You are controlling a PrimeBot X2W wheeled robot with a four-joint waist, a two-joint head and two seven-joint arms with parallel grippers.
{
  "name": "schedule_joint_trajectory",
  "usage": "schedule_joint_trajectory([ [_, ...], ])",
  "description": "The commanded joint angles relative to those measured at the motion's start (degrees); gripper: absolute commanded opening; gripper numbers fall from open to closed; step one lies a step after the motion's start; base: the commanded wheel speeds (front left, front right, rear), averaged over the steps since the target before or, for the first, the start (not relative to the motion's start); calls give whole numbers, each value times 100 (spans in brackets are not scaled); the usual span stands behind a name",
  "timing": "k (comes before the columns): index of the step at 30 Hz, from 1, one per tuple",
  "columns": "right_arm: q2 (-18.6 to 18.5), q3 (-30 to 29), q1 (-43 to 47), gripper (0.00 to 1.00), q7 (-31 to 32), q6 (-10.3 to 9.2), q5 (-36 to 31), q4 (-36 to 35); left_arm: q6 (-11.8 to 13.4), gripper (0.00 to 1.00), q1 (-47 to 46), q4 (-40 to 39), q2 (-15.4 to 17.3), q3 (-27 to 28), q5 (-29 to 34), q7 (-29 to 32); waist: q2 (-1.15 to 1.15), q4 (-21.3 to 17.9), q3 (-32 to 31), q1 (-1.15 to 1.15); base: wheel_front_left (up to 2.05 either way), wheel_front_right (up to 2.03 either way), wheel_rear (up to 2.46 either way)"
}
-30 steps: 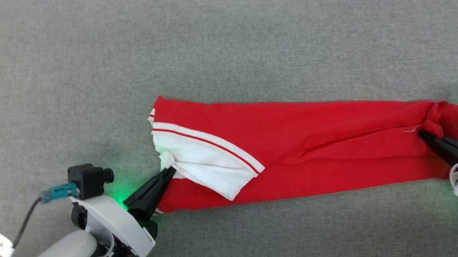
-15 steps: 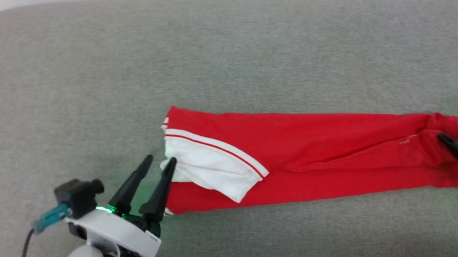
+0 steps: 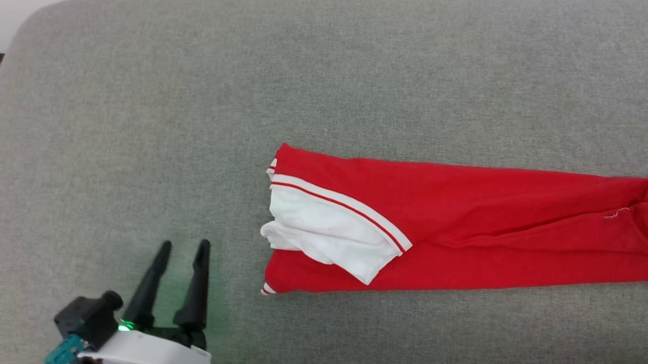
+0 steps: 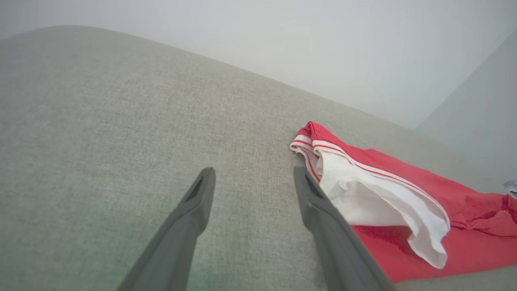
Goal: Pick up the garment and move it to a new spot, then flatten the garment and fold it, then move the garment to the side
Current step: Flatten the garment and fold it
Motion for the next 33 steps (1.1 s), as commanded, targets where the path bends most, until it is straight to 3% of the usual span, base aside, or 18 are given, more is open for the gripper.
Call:
schedule_joint_trajectory([
  [1, 99, 37, 24, 100, 67, -7, 9, 40, -50, 100, 30, -12, -60, 128, 197, 4, 0, 17, 16, 0, 0, 0, 0],
  [9, 622, 294, -303, 100, 433, -2, -312, 212, -151, 100, 79, -259, -630, 1116, 1522, 4, 0, -18, 86, 0, 0, 0, 0],
  [10, 710, 346, -348, 95, 507, 0, -351, 249, -165, 100, 65, -289, -718, 1192, 1609, 4, 0, -26, 94, 0, 0, 0, 0],
  [11, 793, 406, -399, 49, 582, 11, -389, 290, -174, 100, 69, -284, -778, 1249, 1674, 4, 0, -35, 104, 0, 0, 0, 0],
  [12, 870, 454, -437, 20, 626, 14, -439, 332, -183, 100, 77, -271, -812, 1292, 1730, 4, 0, -46, 113, 0, 0, 0, 0],
  [13, 944, 480, -486, 0, 666, 14, -467, 377, -186, 100, 78, -270, -838, 1346, 1773, 4, 0, -61, 125, 0, 0, 0, 0],
  [16, 1060, 442, -590, 0, 698, 18, -506, 454, -184, 100, 92, -265, -821, 1400, 1879, 4, 0, -129, 172, 0, 0, 0, 0],
  [19, 944, 205, -677, 0, 556, -10, -475, 562, -186, 100, 131, -253, -806, 1459, 1985, 4, 0, -237, 232, 0, 0, 0, 0],
  [33, -31, -1285, -896, 0, -189, -9, -114, 1448, -184, 100, 203, -361, -681, 1853, 2346, 4, 0, -894, 491, 0, 0, 0, 0],
])
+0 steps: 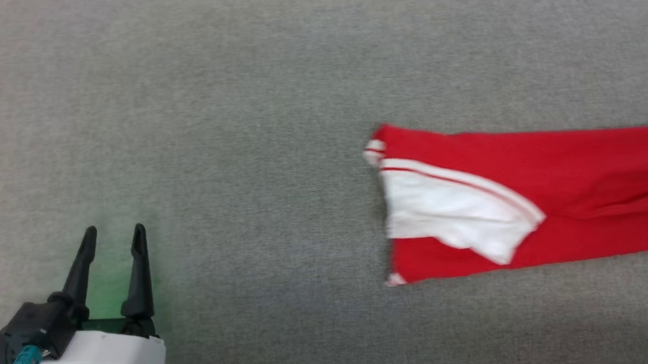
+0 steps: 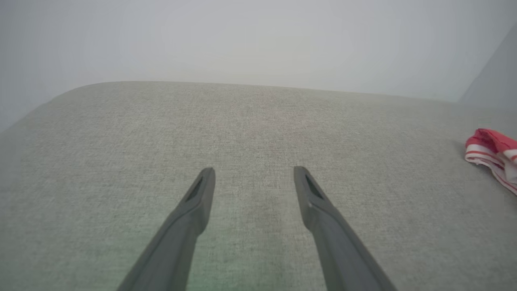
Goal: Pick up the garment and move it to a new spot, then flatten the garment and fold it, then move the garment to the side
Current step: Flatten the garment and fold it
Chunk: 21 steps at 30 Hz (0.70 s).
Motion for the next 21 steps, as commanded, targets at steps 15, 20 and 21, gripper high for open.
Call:
schedule_joint_trajectory([
  [15, -119, 409, 107, 0, 152, -10, -266, -1070, -12, 100, 44, 17, -54, -73, 157, 4, 0, -102, -98, 0, 0, 0, 0],
  [20, -4, 867, 227, 0, 479, -10, -423, -2276, -12, 100, 86, 19, -162, -89, 138, 4, 0, 27, -164, 0, 0, 0, 0],
  [21, 26, 936, 224, 0, 552, -10, -498, -2488, -12, 100, 94, 26, -184, -108, 142, 4, 0, 61, -174, 0, 0, 0, 0],
])
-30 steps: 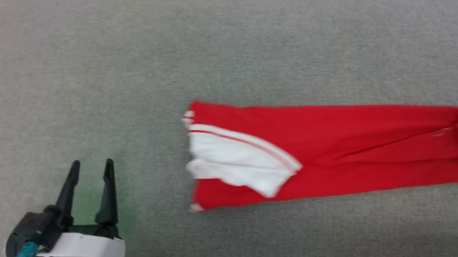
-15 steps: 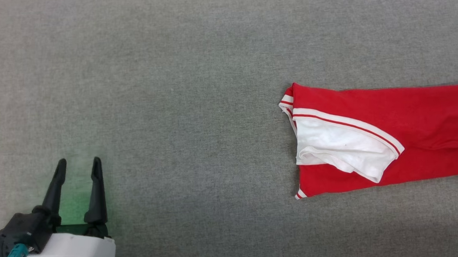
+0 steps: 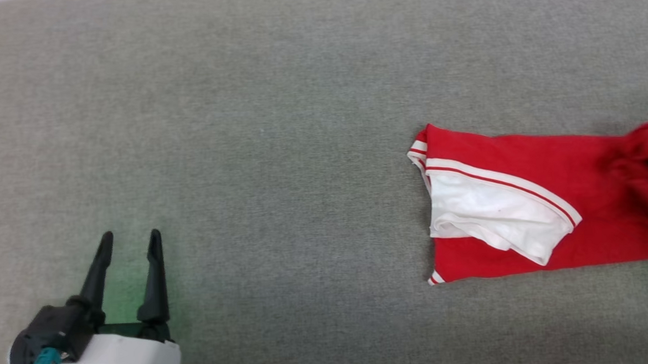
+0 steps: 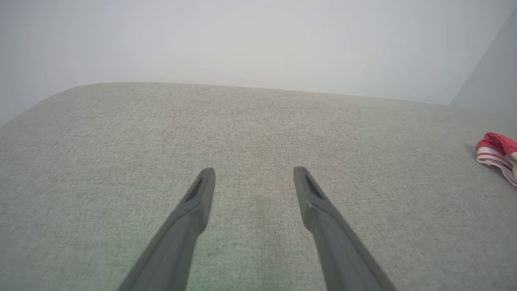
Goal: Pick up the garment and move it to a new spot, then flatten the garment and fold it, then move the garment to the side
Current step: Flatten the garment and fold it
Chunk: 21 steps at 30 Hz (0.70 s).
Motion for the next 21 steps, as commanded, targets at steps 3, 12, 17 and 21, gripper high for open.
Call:
schedule_joint_trajectory([
  [3, 169, 207, 11, 0, 201, -7, -171, -494, -12, 100, 42, 30, -60, -62, 53, 4, 0, 141, -46, 0, 0, 0, 0],
  [12, 987, 844, -594, 0, 884, -7, -617, -1279, -13, 100, -97, 55, -210, -125, 83, 4, 0, 449, -36, 0, 0, 0, 0],
  [17, 1405, 1068, -884, 0, 1006, -7, -829, -1120, -13, 100, -160, 48, -305, -141, 109, 4, 0, 591, -12, 0, 0, 0, 0],
  [21, 1546, 1168, -936, 0, 963, -7, -965, -888, -13, 100, -187, 52, -351, -163, 102, 4, 0, 669, 7, 0, 0, 0, 0],
])
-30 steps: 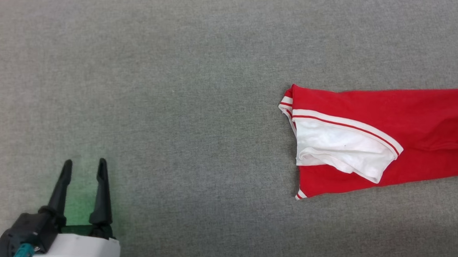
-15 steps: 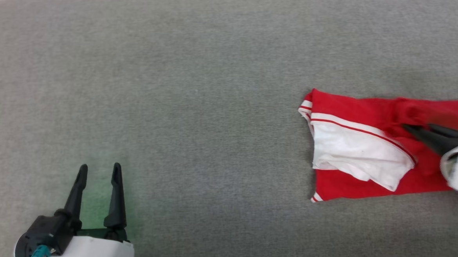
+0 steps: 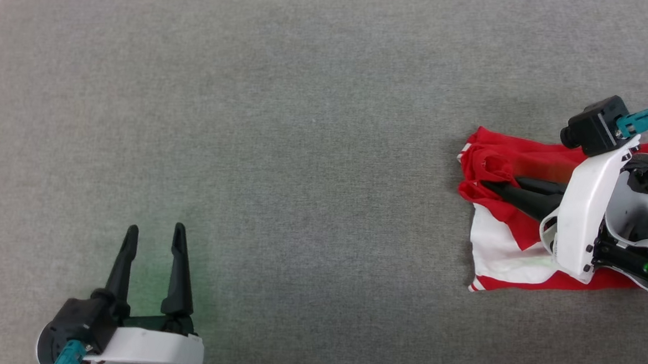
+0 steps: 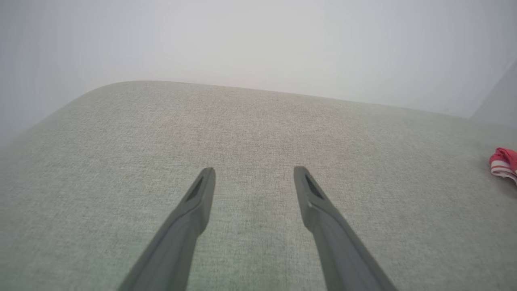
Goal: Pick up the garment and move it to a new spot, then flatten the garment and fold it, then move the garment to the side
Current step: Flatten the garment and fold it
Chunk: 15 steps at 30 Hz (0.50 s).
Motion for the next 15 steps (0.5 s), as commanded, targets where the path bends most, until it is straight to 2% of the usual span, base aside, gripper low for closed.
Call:
schedule_joint_trajectory([
  [1, 30, 11, -43, 0, -37, -7, -26, 63, -13, 100, -56, -3, -19, 1, 5, 4, 0, 25, 20, 0, 0, 0, 0],
  [6, 86, 144, 41, 0, -125, -7, -75, 296, -13, 100, -69, 1, -38, 25, -15, 4, 0, 10, 48, 0, 0, 0, 0],
  [9, 119, 249, 30, 62, -207, -7, -73, 361, -13, 100, -84, 12, -34, 40, -17, 4, 0, -39, 53, 0, 0, 0, 0],
  [10, 137, 268, 19, 92, -255, -7, -54, 377, -13, 100, -88, 15, -27, 39, -18, 4, 0, -59, 50, 0, 0, 0, 0],
  [11, 151, 278, 7, 100, -305, -7, -25, 380, -13, 100, -91, 17, -12, 28, -20, 4, 0, -81, 45, 0, 0, 0, 0],
  [15, 111, 319, -41, 100, -457, -7, 91, 320, -13, 100, -56, 22, 40, 62, -20, 4, 0, -199, -11, 0, 0, 0, 0],
])
